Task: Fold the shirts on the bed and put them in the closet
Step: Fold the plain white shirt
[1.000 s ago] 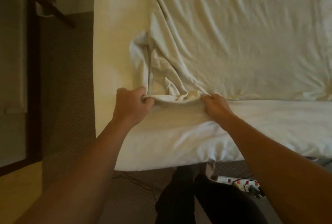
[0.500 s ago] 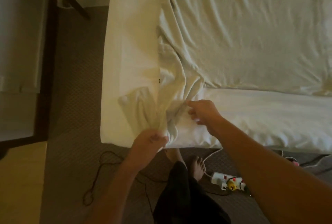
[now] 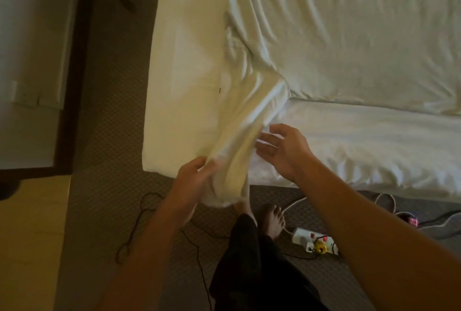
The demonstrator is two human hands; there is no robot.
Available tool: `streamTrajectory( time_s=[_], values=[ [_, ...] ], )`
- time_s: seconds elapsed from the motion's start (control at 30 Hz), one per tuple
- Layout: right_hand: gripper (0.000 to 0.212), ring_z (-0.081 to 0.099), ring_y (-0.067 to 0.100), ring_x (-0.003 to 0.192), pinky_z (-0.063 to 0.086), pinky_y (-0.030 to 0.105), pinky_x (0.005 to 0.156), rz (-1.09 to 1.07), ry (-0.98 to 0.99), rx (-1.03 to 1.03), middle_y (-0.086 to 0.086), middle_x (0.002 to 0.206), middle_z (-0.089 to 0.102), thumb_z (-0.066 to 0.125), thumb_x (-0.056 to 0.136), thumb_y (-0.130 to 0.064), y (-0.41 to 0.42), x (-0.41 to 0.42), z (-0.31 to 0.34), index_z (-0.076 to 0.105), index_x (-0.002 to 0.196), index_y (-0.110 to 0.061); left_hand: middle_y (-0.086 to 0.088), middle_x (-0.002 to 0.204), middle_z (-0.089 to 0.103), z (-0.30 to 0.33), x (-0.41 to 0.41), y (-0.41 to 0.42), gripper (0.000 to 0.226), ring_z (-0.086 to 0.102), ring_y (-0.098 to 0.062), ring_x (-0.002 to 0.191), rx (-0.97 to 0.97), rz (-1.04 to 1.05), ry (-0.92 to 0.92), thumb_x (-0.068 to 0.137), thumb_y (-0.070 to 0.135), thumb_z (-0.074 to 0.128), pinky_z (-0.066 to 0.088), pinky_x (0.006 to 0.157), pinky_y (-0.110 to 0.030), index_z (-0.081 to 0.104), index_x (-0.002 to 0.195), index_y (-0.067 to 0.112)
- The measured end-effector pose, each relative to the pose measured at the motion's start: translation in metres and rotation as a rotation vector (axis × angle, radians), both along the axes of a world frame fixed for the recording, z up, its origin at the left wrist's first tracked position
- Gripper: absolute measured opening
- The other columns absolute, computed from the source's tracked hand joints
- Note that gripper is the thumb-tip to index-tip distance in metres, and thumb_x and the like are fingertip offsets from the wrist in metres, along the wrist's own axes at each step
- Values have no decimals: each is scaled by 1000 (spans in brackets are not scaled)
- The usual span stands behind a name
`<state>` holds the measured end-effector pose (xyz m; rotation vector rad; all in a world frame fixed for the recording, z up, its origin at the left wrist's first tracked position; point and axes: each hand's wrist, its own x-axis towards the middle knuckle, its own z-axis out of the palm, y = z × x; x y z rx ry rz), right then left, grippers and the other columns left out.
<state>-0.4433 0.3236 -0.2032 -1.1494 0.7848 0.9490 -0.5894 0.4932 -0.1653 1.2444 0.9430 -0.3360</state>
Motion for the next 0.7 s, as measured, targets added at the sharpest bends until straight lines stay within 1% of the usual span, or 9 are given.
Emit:
streamTrajectory(
  time_s=[0.1, 0.2, 0.27, 0.37, 0.47, 0.53, 0.6, 0.63, 0.7],
  values=[
    [40, 71, 31, 97, 58, 40, 75, 102, 29, -10, 15, 111, 73, 69, 93, -37, -4, -14, 8, 64, 118, -8, -10, 116, 75, 11, -21, -11, 52, 70, -30, 111, -127, -132, 65, 77, 43, 82, 53, 101, -54, 73, 116, 11],
    [38, 72, 31, 99, 61, 42, 77, 124, 1, -17, 12, 110, 74, 71, 93, -29, -10, -27, 17, 65, 121, -4, -14, 114, 75, 16, -35, -21, 73, 71, -33, 108, -195, -248, 123, 63, 57, 89, 53, 100, -54, 74, 116, 8],
    [35, 69, 32, 104, 59, 48, 86, 103, -13, -17, 10, 114, 73, 70, 93, -25, -21, -36, 21, 64, 121, -4, -13, 118, 74, 16, -42, -27, 66, 70, -33, 110, -250, -219, 131, 68, 47, 88, 53, 100, -56, 72, 120, 11],
    [37, 66, 34, 110, 59, 51, 85, 216, -26, 27, 10, 121, 70, 66, 95, -24, -44, -51, 23, 60, 129, -9, -9, 124, 72, 12, -50, -39, 60, 68, -32, 116, -307, -136, 127, 77, 26, 83, 52, 101, -56, 62, 133, 17],
    [36, 67, 33, 112, 58, 56, 88, 311, -46, 88, 8, 120, 72, 65, 94, -20, -65, -65, 18, 58, 129, -13, -6, 119, 74, 0, -57, -47, 44, 71, -27, 110, -275, -132, 138, 87, 17, 76, 57, 91, -44, 63, 129, 16],
    [38, 68, 26, 110, 59, 49, 91, 500, -105, 23, 5, 120, 71, 69, 93, -20, -75, -73, 12, 59, 129, -12, -5, 112, 75, -8, -62, -52, 29, 73, -22, 97, -209, -156, 223, 92, 18, 72, 61, 77, -38, 65, 120, 13],
    [29, 70, 13, 100, 59, 27, 84, 760, -218, -81, 1, 116, 71, 68, 93, -16, -83, -82, 4, 64, 121, -12, -5, 117, 73, -22, -67, -53, 23, 71, -24, 103, -130, -219, 337, 93, 21, 73, 62, 84, -46, 66, 114, 15],
    [21, 70, 10, 94, 58, 21, 77, 841, -258, -113, 0, 112, 72, 66, 94, -11, -85, -87, 1, 65, 115, -13, -5, 118, 72, -29, -66, -52, 21, 70, -25, 106, -91, -246, 364, 93, 20, 73, 61, 87, -48, 66, 112, 14],
    [18, 70, 8, 82, 55, 18, 64, 897, -301, -159, 0, 104, 72, 62, 96, -6, -88, -94, -5, 64, 112, -14, -7, 110, 71, -42, -61, -45, 12, 70, -26, 102, 15, -338, 371, 93, 18, 73, 61, 84, -49, 64, 100, 13]
  ],
)
